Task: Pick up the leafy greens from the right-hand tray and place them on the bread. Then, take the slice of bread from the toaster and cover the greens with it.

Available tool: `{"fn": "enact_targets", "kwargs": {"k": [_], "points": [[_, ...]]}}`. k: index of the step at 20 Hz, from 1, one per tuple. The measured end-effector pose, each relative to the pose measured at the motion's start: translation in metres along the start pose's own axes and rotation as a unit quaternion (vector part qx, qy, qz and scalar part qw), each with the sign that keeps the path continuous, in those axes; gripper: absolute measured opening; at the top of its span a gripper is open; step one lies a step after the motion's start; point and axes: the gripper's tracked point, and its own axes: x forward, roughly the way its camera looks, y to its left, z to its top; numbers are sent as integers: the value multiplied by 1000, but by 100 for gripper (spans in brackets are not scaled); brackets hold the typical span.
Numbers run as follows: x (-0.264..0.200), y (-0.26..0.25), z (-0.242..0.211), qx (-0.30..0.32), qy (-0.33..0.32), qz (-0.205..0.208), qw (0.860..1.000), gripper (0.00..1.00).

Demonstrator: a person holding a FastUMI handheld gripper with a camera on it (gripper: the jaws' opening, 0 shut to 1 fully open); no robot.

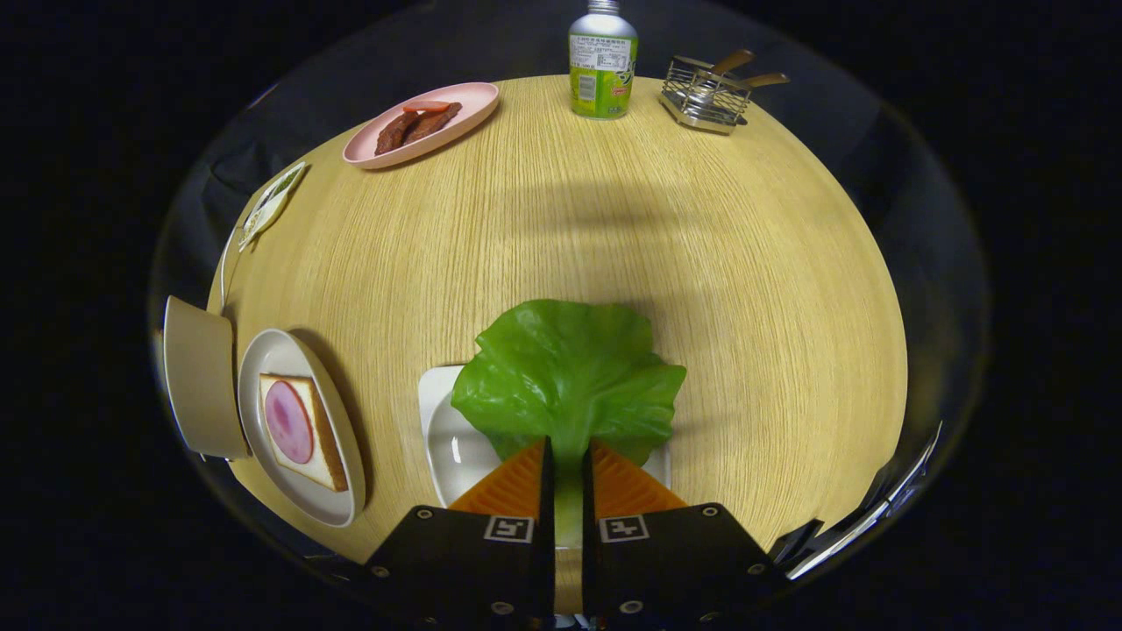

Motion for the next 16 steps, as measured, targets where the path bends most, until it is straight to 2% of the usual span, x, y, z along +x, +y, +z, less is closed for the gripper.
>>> {"fn": "enact_targets", "kwargs": {"k": [3, 9, 16], "points": [[-9, -2, 0, -1, -6, -11, 1000, 4], [-43, 6, 10, -34, -42, -29, 998, 4], [-82, 49, 15, -48, -67, -7, 997, 4]]}}
